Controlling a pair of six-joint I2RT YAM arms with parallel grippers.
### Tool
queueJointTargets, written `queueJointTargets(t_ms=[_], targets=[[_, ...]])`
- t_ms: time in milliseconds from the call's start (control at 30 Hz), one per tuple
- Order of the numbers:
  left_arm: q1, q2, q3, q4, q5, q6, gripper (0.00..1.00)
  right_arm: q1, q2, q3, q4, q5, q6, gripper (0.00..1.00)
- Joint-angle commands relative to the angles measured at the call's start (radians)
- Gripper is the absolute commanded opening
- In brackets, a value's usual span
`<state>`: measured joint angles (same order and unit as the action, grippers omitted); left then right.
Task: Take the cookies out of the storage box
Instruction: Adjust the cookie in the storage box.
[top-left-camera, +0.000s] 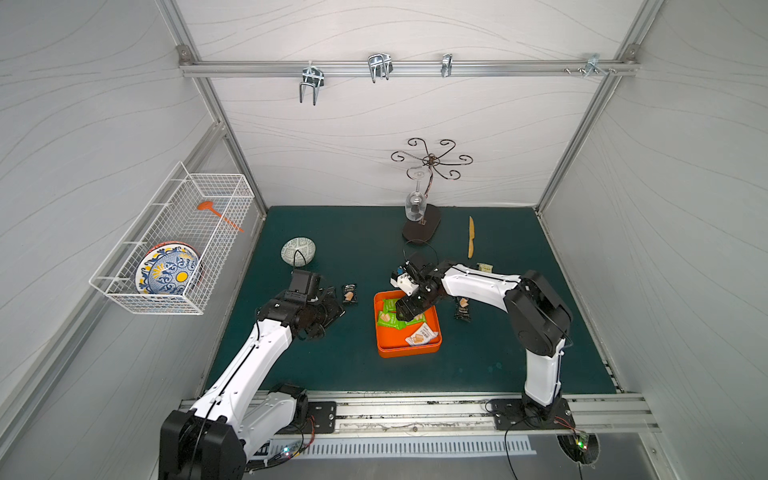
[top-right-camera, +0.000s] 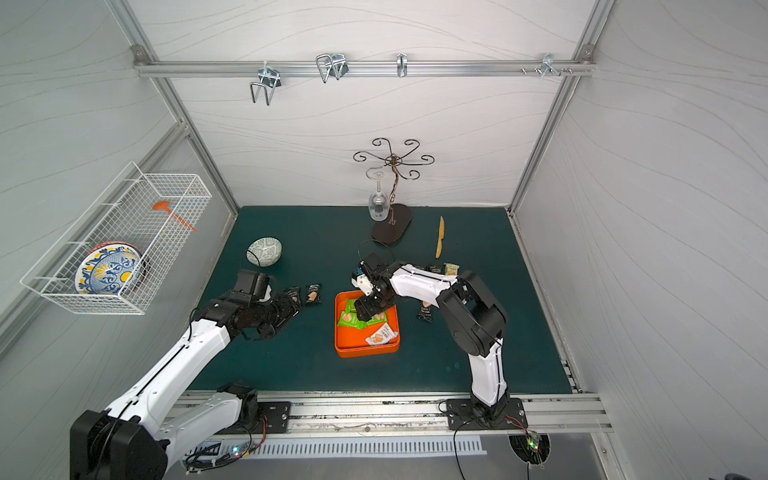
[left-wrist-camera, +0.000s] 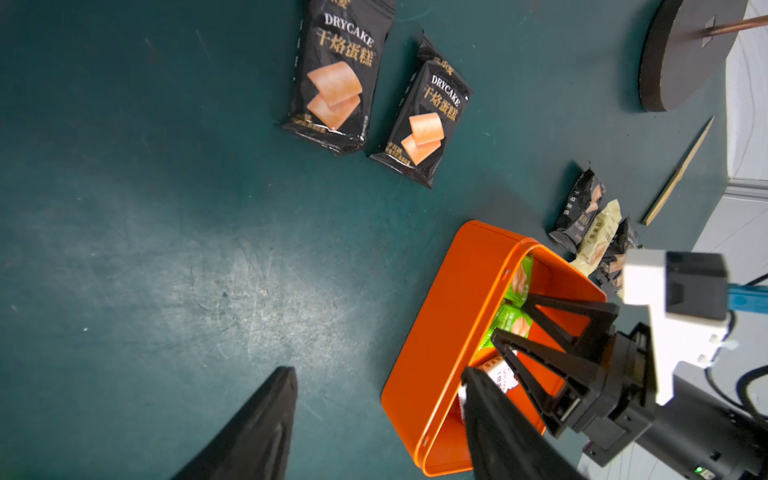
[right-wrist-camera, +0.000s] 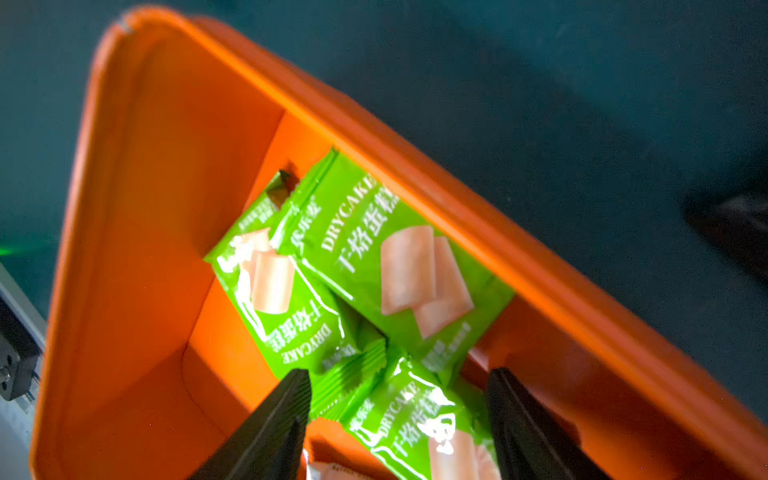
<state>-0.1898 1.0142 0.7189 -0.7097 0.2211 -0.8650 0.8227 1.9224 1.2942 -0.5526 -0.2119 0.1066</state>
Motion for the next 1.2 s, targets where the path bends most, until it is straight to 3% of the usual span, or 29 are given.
queueJointTargets(t_ms=[0,167,300,400,633,733,867,1167], targets=[[0.005,-0.013,0.005,-0.002,0.001,0.016,0.67,0.028,-0.078,-0.055,-0.079,-0.01,0.069,0.72],[0.004,-0.002,0.002,0.015,0.016,0.015,0.67,0.08,-0.154,-0.091,-0.13,0.0,0.134,0.73],[0.005,-0.001,0.0,0.018,0.023,0.017,0.67,0.085,-0.159,-0.049,-0.225,0.139,0.101,0.74],[0.004,-0.004,-0.002,0.018,0.021,0.021,0.67,0.097,-0.149,-0.026,-0.257,0.191,0.033,0.71],[0.005,-0.027,-0.007,0.002,0.013,0.018,0.67,0.099,-0.105,-0.017,-0.267,0.209,-0.214,0.74],[0.005,-0.031,-0.009,-0.005,0.002,0.023,0.67,0.126,-0.105,-0.026,-0.245,0.2,-0.24,0.75],[0.006,-0.022,-0.007,-0.006,0.007,0.026,0.67,0.192,-0.062,-0.024,-0.239,0.29,-0.296,0.75],[0.005,-0.016,0.001,-0.013,0.003,0.035,0.67,0.186,-0.025,-0.023,-0.193,0.353,-0.324,0.76]])
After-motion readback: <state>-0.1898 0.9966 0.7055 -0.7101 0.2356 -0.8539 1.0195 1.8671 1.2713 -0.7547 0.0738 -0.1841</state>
